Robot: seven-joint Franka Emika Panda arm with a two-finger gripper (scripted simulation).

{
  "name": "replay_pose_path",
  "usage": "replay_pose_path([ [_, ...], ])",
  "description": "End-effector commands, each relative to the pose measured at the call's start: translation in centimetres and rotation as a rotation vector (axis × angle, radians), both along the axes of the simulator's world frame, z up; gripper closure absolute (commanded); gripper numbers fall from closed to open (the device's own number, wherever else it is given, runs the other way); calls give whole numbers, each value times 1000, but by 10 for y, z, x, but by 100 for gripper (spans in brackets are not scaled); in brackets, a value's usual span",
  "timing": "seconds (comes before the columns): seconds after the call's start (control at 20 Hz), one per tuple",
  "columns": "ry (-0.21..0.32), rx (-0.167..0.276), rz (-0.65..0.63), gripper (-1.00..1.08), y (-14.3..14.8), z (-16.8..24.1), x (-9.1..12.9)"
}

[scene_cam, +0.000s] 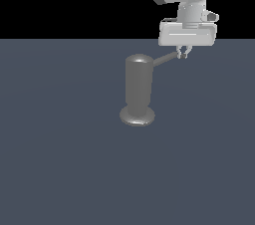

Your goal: Turn on the faucet by rotating a designated handle.

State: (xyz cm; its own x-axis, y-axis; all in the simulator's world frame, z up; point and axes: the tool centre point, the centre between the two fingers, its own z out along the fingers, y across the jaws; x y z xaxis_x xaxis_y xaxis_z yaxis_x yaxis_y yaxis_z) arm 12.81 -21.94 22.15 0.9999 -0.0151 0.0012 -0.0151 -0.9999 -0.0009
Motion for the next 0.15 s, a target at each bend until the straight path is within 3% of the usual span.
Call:
replay_pose_path([
  [0.0, 0, -1, -2, 108, 0, -1, 5],
  [0.1, 1, -1, -2, 108, 0, -1, 7],
])
